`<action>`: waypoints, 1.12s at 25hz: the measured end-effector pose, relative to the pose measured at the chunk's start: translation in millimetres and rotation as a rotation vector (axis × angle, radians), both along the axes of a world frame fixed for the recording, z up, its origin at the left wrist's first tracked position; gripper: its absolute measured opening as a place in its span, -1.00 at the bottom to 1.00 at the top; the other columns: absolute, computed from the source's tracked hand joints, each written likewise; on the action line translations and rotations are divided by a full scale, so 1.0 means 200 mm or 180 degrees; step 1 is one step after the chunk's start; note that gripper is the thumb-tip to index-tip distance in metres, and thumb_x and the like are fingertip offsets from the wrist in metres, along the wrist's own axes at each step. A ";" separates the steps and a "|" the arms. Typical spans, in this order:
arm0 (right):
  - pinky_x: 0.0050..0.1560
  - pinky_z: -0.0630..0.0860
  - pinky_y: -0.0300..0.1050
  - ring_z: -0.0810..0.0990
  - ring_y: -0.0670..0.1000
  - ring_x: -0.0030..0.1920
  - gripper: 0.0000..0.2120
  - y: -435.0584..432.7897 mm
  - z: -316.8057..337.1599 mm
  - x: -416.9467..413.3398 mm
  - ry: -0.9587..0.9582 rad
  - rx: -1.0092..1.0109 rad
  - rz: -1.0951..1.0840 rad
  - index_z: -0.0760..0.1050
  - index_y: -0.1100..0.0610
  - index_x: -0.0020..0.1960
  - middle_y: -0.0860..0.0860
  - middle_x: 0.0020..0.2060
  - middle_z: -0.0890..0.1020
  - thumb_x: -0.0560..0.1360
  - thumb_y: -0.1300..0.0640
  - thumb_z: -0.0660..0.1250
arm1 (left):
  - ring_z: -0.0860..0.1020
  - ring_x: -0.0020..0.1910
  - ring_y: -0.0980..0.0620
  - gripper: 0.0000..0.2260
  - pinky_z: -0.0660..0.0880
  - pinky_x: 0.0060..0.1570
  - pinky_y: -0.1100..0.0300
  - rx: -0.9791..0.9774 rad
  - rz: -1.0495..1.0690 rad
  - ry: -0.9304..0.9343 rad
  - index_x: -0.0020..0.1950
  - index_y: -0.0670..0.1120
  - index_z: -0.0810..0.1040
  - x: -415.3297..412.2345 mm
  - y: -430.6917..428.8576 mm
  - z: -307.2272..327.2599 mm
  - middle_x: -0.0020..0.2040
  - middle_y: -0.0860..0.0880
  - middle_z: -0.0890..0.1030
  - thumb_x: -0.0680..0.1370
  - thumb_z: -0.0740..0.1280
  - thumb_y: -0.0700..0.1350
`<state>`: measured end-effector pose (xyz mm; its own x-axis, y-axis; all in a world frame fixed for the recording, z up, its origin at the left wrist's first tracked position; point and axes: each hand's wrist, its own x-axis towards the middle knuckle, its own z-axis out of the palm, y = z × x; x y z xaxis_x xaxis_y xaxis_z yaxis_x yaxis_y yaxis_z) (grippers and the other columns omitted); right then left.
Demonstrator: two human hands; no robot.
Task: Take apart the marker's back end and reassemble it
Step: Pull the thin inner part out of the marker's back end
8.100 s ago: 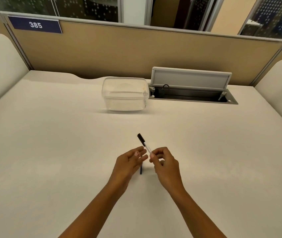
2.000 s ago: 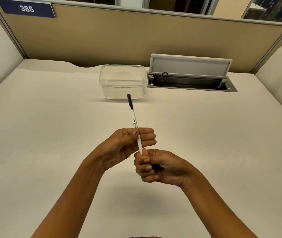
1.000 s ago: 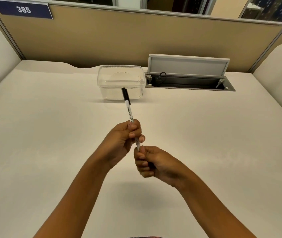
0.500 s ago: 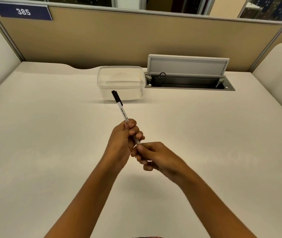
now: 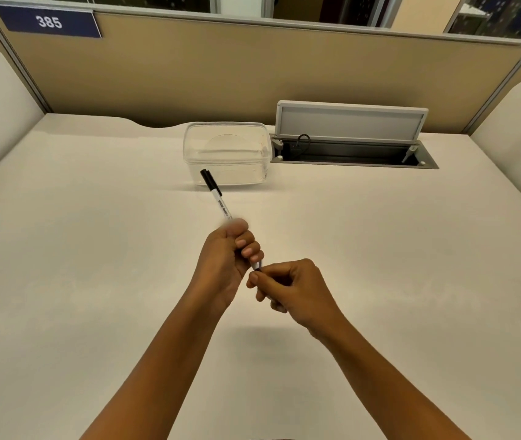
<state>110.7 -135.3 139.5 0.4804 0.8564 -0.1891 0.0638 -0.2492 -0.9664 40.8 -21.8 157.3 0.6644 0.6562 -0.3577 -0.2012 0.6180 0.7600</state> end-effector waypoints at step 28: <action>-0.23 0.55 -0.19 0.58 -0.08 -0.32 -0.80 -0.02 -0.02 -0.07 -0.0130 -0.0188 -0.0909 0.58 0.08 -0.19 -0.04 -0.32 0.64 0.31 0.02 0.54 | 0.24 -0.58 0.12 -0.65 0.27 -0.52 0.29 -0.0173 0.0042 0.0046 -0.36 -0.09 0.26 -0.01 -0.01 -0.02 -0.56 0.05 0.27 0.44 -0.15 -0.43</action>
<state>96.8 -139.7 135.3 0.7086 0.6736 -0.2101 0.0217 -0.3185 -0.9477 39.3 -23.0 152.7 0.6503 0.6443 -0.4025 -0.1989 0.6557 0.7284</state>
